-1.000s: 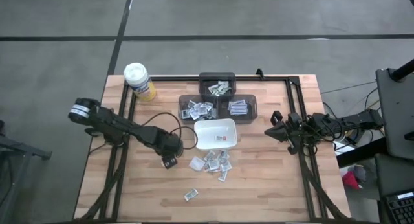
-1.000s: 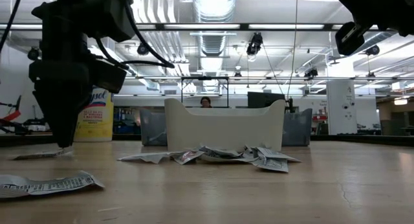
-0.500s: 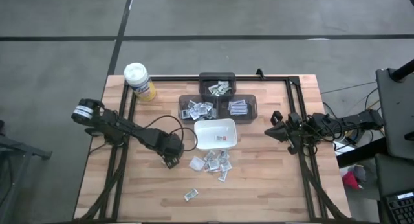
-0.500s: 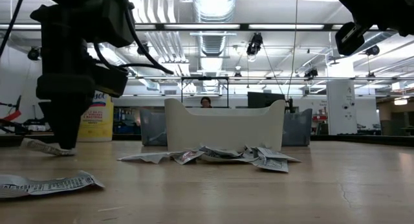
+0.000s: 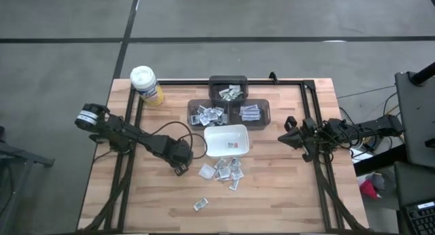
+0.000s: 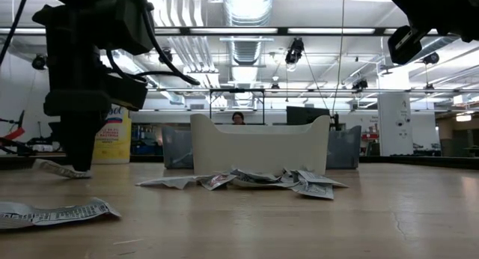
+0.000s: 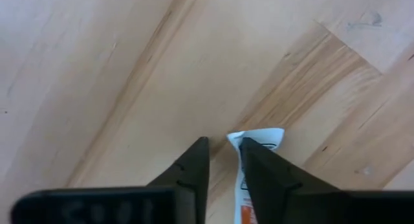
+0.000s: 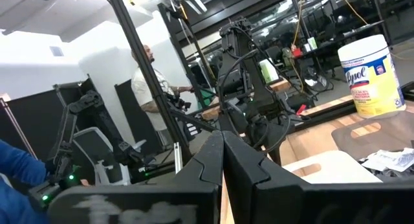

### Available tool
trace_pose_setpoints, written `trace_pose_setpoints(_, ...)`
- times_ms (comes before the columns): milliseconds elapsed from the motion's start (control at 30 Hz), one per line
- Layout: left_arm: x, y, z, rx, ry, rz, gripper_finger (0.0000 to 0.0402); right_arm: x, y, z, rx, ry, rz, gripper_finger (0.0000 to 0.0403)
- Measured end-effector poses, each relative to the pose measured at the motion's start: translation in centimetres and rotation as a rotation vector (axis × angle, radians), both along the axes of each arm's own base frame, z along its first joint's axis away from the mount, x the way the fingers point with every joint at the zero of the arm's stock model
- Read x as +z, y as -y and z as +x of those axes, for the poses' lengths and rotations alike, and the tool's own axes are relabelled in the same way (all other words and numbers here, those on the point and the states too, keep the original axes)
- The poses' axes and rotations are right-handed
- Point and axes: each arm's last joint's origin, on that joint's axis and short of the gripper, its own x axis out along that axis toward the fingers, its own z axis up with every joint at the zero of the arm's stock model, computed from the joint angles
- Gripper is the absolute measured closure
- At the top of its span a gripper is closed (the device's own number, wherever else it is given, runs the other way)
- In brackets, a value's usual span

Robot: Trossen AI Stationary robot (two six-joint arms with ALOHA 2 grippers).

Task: Pick & Place First Aid Supplies
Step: Put the ointment pack into the white bin

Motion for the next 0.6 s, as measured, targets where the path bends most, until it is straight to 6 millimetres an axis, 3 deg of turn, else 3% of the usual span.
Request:
trace_pose_setpoints(233,0.1,0.1,0.1,-0.008,0.017,0.001,0.0393,0.0,0.0,0.0,0.0,-0.001,0.0,0.0394)
trace_pose_setpoints(600,3.0,0.0,-0.2,-0.073,0.16,-0.033,0.0401,0.0,0.0,0.0,0.0,0.0,0.0,0.0394)
